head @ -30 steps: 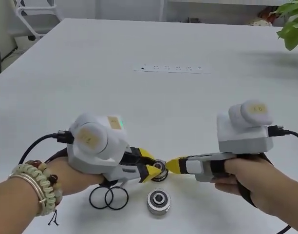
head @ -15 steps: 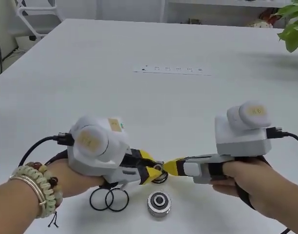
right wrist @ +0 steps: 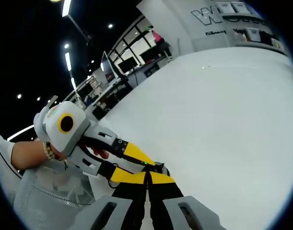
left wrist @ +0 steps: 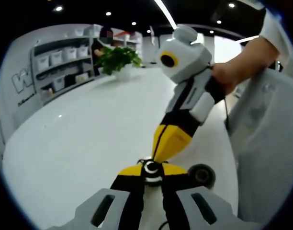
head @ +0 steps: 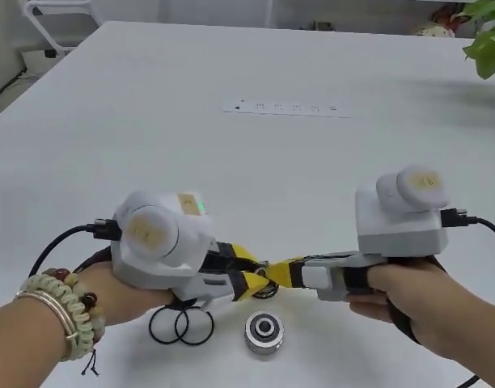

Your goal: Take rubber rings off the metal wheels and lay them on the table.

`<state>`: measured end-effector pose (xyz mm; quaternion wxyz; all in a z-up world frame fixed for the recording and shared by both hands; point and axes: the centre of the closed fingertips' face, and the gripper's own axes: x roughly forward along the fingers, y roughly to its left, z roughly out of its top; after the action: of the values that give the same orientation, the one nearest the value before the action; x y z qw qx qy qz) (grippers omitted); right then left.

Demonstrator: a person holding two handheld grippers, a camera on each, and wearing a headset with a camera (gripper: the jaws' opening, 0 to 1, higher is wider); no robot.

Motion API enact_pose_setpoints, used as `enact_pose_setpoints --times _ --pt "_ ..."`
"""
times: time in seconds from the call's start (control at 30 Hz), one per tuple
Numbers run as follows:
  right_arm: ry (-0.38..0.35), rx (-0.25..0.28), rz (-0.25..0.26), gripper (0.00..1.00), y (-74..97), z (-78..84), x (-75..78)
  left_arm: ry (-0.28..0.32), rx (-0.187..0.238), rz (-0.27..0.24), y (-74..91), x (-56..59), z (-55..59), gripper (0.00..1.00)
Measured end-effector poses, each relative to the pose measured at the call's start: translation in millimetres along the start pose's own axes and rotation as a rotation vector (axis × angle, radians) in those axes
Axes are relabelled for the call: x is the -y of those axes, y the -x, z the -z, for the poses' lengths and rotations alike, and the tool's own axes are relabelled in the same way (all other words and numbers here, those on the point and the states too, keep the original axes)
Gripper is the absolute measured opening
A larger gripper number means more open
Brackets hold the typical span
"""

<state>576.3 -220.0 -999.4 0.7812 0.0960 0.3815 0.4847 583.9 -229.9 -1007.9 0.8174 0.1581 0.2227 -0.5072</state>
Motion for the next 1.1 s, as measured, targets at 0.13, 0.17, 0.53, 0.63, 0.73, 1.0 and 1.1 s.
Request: enact_pose_setpoints --times 0.13,0.17,0.53,0.63,0.73,1.0,1.1 --pt "0.008 -0.008 0.039 0.0 0.3 1.5 3.5 -0.002 -0.001 -0.002 -0.4 -0.2 -0.4 0.14" --pt "-0.004 -0.005 0.043 0.0 0.7 1.6 4.4 -0.006 -0.005 -0.004 -0.8 -0.1 -0.8 0.14" --pt "0.074 -0.01 0.057 0.0 2.2 1.7 6.8 -0.002 -0.038 -0.028 -2.0 -0.6 -1.2 0.14" --pt "0.046 0.007 0.035 0.0 6.3 0.1 8.3 0.005 -0.036 -0.026 -2.1 -0.6 -1.3 0.14" --pt "0.034 0.008 0.047 0.0 7.3 1.5 8.2 0.001 -0.043 -0.023 -1.2 -0.7 -0.7 0.14" --pt "0.076 -0.013 0.1 0.0 7.6 1.1 14.9 0.015 -0.054 -0.018 2.1 0.1 -1.2 0.14" --pt "0.08 -0.014 0.098 0.0 7.5 1.0 12.2 0.006 -0.059 -0.017 3.0 0.4 0.0 0.14"
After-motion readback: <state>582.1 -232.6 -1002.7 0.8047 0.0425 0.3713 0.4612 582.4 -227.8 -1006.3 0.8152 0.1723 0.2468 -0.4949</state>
